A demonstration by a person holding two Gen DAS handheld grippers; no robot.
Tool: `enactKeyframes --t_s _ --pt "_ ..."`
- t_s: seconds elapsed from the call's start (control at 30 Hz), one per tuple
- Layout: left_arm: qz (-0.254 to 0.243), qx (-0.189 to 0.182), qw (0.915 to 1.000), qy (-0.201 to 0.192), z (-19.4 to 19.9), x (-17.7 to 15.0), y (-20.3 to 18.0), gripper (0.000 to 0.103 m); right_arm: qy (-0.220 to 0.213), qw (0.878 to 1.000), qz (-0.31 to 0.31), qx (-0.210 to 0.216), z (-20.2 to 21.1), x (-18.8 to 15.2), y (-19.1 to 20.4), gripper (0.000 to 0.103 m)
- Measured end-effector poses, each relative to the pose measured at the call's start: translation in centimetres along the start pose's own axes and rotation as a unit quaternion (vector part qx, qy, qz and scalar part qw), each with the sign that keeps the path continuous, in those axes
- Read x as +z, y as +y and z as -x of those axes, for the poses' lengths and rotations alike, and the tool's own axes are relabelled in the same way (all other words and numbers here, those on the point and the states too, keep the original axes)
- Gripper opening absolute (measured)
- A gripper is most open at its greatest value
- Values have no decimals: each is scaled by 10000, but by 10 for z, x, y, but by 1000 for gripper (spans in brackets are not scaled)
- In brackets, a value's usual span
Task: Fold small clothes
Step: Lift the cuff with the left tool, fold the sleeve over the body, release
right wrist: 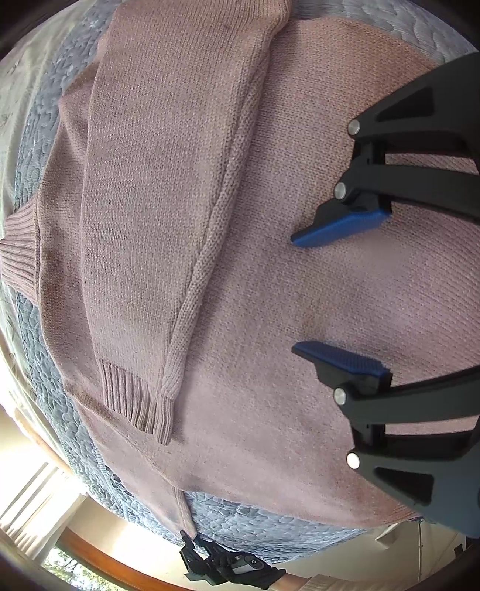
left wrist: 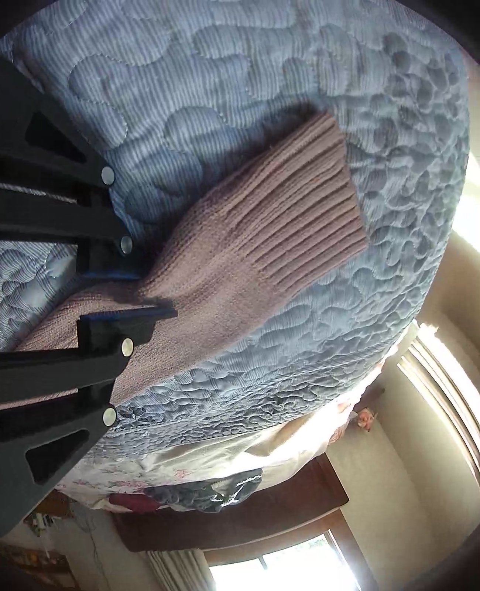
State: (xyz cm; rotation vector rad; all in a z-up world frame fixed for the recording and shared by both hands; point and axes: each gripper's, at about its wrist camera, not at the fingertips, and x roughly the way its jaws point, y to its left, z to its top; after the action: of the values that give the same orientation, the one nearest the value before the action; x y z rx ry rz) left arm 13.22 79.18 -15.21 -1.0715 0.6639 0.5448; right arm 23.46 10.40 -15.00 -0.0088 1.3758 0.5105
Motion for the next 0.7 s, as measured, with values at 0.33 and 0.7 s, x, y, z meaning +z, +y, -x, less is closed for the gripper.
enactKeyframes --t_s 0.33,0.7 --pt "-841 -550 9948 -180 35 -31 -66 6 -61 9998 -166 126 5 -1 -3 54" --pt "-1904 -1489 9693 454 46 -139 -177 6 -228 9995 -183 128 24 -5 -6 54"
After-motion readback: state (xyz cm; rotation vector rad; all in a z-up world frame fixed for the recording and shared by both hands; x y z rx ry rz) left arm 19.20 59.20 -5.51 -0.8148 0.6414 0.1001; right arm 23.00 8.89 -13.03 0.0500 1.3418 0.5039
